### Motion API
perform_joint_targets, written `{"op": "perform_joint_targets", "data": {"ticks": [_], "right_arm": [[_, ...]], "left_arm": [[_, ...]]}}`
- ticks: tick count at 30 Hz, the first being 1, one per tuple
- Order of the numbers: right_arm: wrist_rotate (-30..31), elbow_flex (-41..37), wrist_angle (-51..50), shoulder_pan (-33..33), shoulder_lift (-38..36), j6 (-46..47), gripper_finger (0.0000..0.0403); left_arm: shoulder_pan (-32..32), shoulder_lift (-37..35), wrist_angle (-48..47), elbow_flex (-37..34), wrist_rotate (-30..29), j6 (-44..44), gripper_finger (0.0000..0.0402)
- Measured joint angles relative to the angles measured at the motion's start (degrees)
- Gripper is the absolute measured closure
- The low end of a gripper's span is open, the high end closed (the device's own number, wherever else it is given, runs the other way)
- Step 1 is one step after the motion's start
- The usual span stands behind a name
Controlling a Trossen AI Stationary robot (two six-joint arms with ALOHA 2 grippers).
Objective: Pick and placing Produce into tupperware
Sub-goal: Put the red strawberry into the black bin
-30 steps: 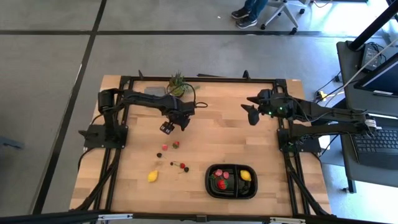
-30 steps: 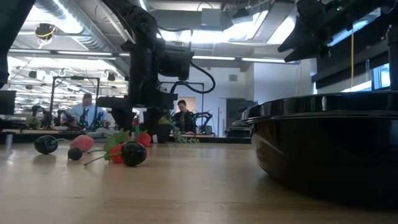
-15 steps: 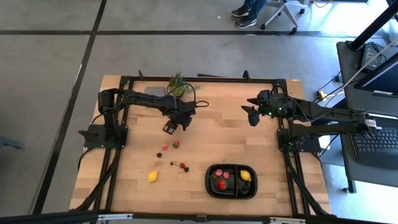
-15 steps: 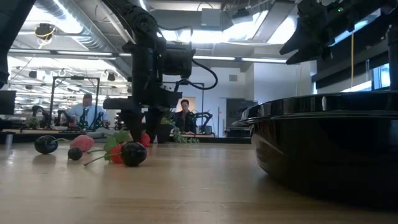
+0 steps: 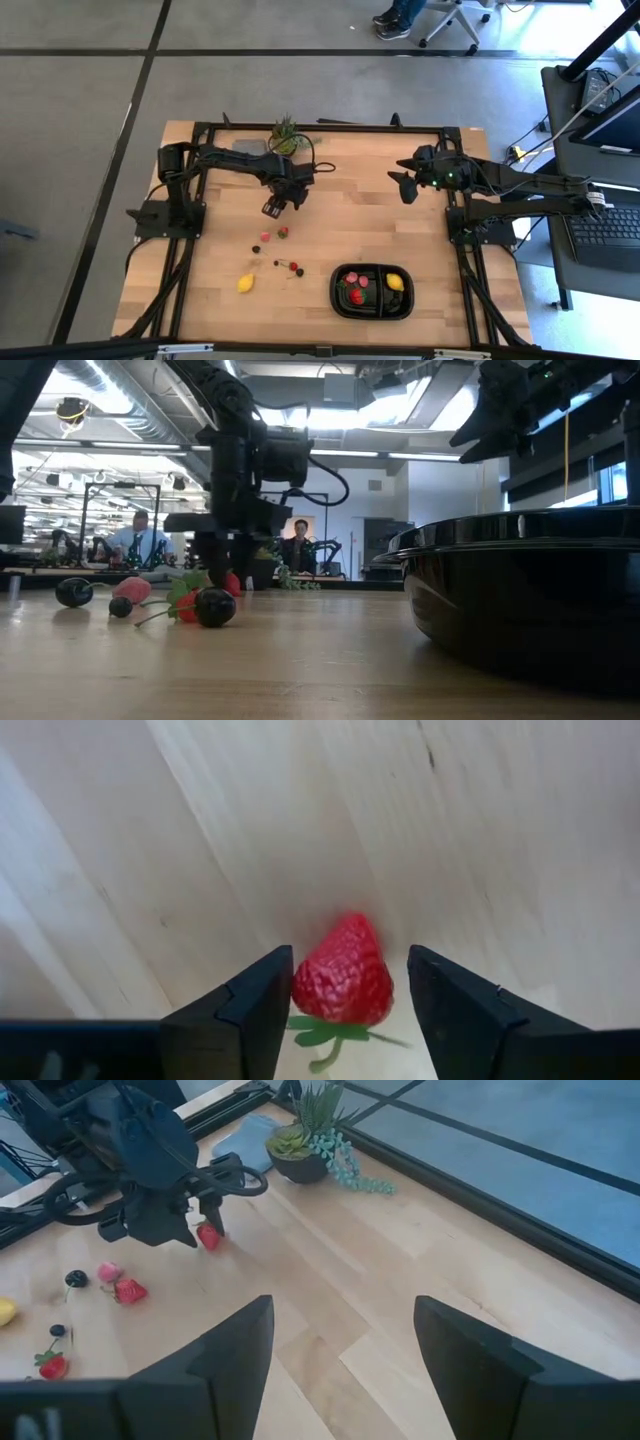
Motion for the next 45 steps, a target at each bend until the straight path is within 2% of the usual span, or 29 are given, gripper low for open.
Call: {"op": "perform_joint_targets", "data": {"ticks": [13,20,35,45], "right_arm": [[0.0,0.0,0.0,0.0,0.0,0.0,0.0159],[0.0,0.0,0.0,0.0,0.0,0.0,0.0159],[0.0,0.0,0.0,0.0,0.0,1.9,0.0159],[0.0,0.0,-1.4,0.0,0.0,3.0,0.0159]], "left_arm": [[-0.4,-0.1,-0.4,-0.2,-0.1,-1.5,0.0281],[-0.7,-0.4,0.1,-1.9,-0.5,-1.5,0.026],[-1.1,-0.2,-0.4,-2.1,-0.6,-1.5,0.0258],[-1.1,-0.1,-0.4,-2.1,-0.4,-1.7,0.0282]]}}
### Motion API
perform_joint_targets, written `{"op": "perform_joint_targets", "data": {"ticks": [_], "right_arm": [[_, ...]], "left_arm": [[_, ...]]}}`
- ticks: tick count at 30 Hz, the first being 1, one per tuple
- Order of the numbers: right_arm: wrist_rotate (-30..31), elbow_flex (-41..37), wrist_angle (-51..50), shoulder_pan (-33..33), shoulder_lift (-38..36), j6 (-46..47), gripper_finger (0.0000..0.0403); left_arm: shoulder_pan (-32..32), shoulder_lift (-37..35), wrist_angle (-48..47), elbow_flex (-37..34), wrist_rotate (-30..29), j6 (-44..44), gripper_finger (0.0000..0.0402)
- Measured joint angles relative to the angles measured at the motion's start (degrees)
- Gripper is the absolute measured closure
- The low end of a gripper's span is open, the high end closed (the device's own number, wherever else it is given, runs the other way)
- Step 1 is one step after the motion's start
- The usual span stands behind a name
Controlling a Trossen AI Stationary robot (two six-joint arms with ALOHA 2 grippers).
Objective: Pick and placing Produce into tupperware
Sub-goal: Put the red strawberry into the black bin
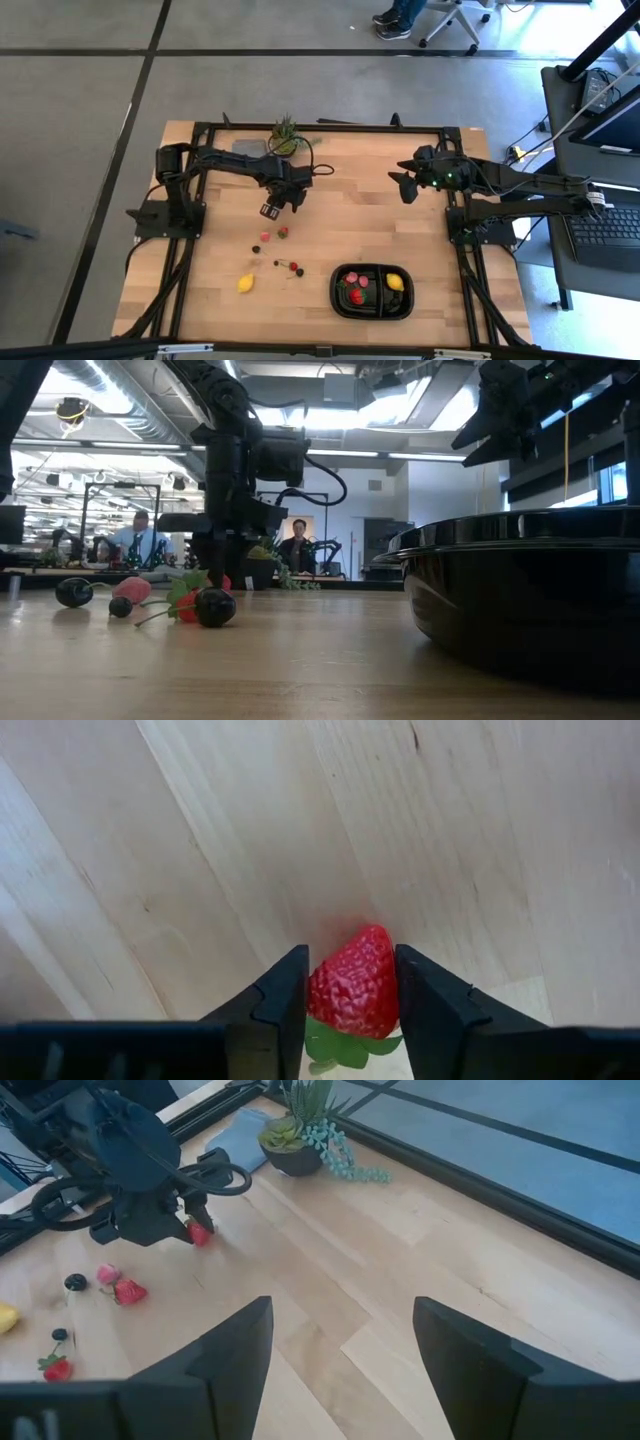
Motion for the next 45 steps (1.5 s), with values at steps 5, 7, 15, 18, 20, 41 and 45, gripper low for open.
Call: {"op": "perform_joint_targets", "data": {"ticks": [5,7,15,18,20,41,45], "right_arm": [[0.0,0.0,0.0,0.0,0.0,0.0,0.0159],[0.0,0.0,0.0,0.0,0.0,-0.1,0.0159],[0.0,0.0,-0.1,0.0,0.0,-0.2,0.0159],[0.0,0.0,-0.2,0.0,0.0,-0.2,0.0159],[0.0,0.0,-0.6,0.0,0.0,-0.2,0.0159],[0.0,0.0,-2.6,0.0,0.0,1.3,0.0159],[0.0,0.0,-2.4,0.0,0.0,1.3,0.0159]], "left_arm": [[0.0,0.0,0.1,-0.1,-0.2,0.0,0.0251],[0.0,0.1,0.3,-0.2,-0.5,-0.1,0.0235],[0.0,0.0,0.3,-0.2,-1.2,-5.0,0.0213],[0.0,0.0,0.0,-0.1,-1.3,-5.8,0.0213],[0.0,0.0,-0.4,-0.1,-1.4,-5.8,0.0212],[0.0,-0.3,-2.0,-0.1,-0.6,-8.5,0.0277],[0.0,-0.5,-4.3,0.8,6.3,-12.1,0.0277]]}}
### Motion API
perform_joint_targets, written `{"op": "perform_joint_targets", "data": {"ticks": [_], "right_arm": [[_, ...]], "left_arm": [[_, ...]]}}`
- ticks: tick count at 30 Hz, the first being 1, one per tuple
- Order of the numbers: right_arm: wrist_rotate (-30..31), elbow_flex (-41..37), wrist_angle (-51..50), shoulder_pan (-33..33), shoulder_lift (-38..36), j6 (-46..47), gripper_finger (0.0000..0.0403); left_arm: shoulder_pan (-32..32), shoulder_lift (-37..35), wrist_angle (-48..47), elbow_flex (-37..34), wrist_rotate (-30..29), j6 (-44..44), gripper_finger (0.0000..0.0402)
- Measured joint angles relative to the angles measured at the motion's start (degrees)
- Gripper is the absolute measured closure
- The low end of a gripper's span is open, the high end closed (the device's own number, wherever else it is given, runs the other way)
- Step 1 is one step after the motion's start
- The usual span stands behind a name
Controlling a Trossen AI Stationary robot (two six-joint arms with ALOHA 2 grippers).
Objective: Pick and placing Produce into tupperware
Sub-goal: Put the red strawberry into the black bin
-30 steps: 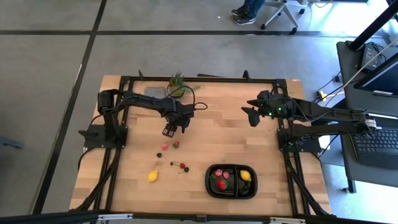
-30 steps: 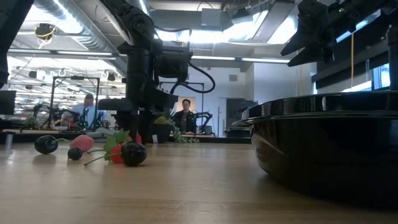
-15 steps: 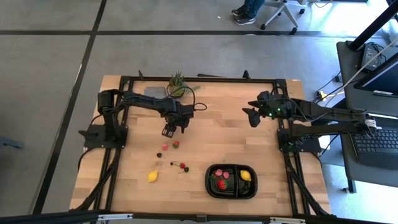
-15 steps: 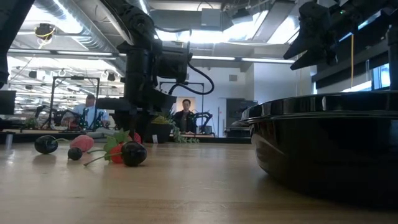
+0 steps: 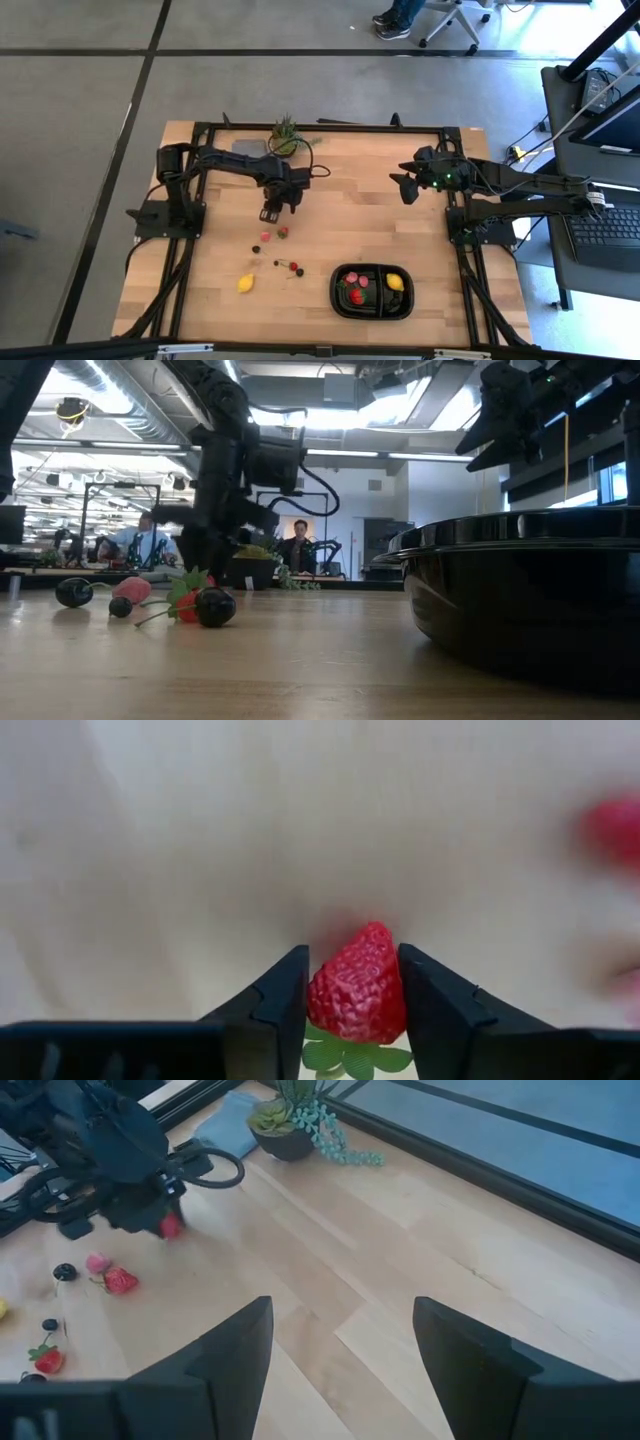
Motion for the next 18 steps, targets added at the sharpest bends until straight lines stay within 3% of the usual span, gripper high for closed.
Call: {"op": "perform_joint_targets", "data": {"ticks": [7,14,16,18], "right_arm": [[0.0,0.0,1.1,0.0,0.0,0.0,0.0159],[-1.2,0.0,1.3,0.0,0.0,-0.1,0.0159],[-1.3,0.0,1.4,0.0,0.0,-0.1,0.0159],[-1.3,0.0,1.3,0.0,0.0,-0.1,0.0159]], "left_arm": [[0.0,-0.1,-0.4,10.0,14.3,-9.0,0.0277],[-1.9,-0.2,13.8,19.8,33.6,-21.1,0.0277],[-4.3,-0.2,19.7,21.5,35.7,-24.3,0.0277],[-7.4,-0.2,23.8,22.8,34.1,-25.5,0.0277]]}}
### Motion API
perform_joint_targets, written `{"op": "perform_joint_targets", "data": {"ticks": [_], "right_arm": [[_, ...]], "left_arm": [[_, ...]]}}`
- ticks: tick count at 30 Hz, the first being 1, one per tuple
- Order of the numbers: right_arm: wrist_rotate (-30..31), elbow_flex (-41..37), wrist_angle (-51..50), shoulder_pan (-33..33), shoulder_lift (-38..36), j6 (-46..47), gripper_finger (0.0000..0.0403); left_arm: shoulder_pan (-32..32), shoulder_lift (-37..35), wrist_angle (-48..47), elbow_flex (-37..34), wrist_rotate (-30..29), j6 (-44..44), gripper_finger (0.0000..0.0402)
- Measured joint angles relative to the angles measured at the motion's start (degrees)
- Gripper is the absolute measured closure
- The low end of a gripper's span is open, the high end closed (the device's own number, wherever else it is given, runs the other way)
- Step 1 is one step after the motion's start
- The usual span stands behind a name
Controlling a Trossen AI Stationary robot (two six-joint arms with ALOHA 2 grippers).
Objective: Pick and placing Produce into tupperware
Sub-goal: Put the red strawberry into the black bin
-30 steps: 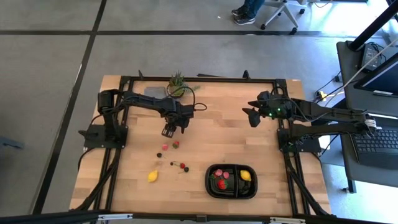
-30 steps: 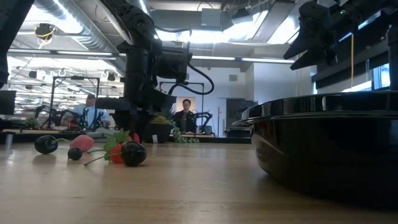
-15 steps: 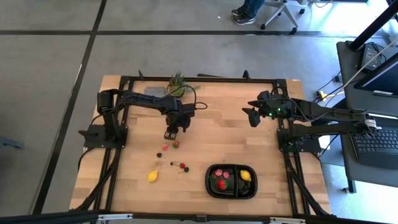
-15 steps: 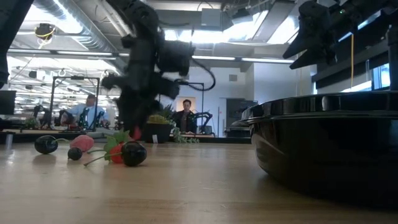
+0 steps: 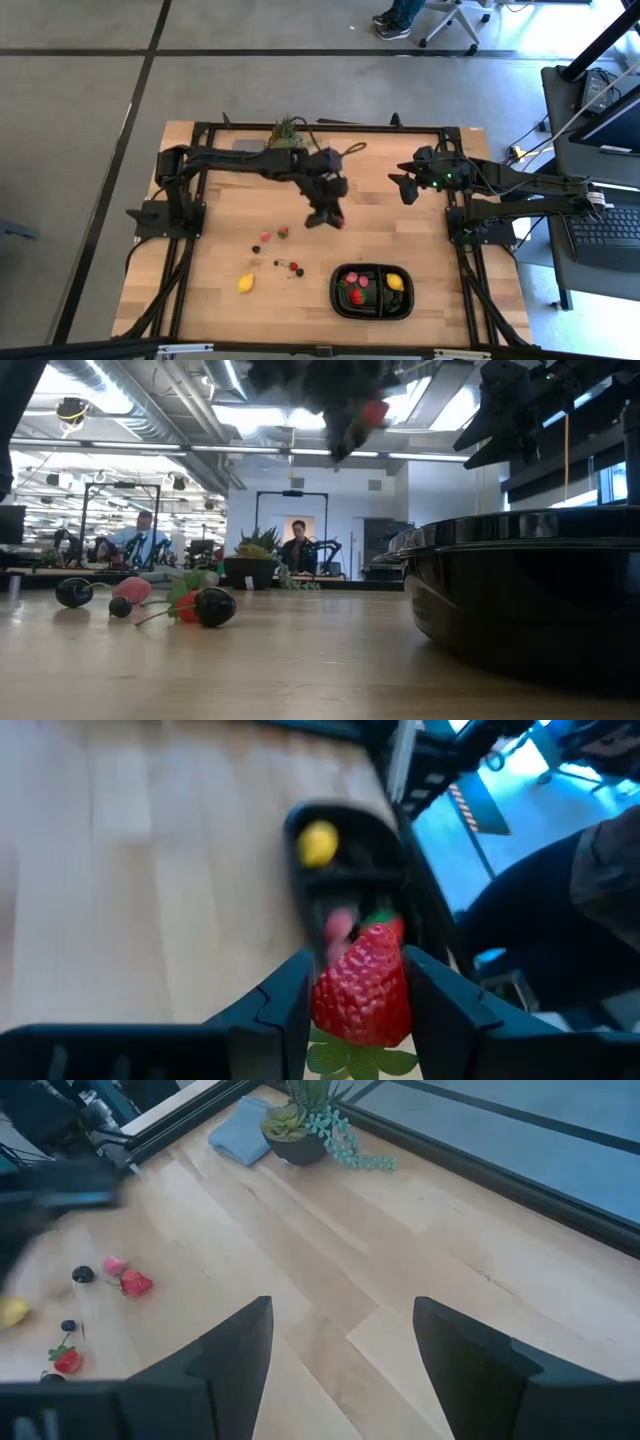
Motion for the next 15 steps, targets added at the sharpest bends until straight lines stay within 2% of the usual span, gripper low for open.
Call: {"op": "perform_joint_targets", "data": {"ticks": [3,7,10,15], "right_arm": [[0.0,0.0,0.0,0.0,0.0,-0.1,0.0159],[0.0,0.0,0.0,0.0,0.0,0.1,0.0159],[0.0,0.0,0.0,0.0,0.0,1.4,0.0159],[0.0,0.0,0.0,0.0,0.0,4.2,0.0159]], "left_arm": [[-5.2,0.0,3.8,1.1,-7.6,1.6,0.0277],[-11.4,0.0,4.2,1.1,-22.0,4.7,0.0276],[-13.5,0.0,4.3,1.1,-24.5,4.8,0.0273],[-16.7,0.0,4.3,1.1,-24.3,4.8,0.0277]]}}
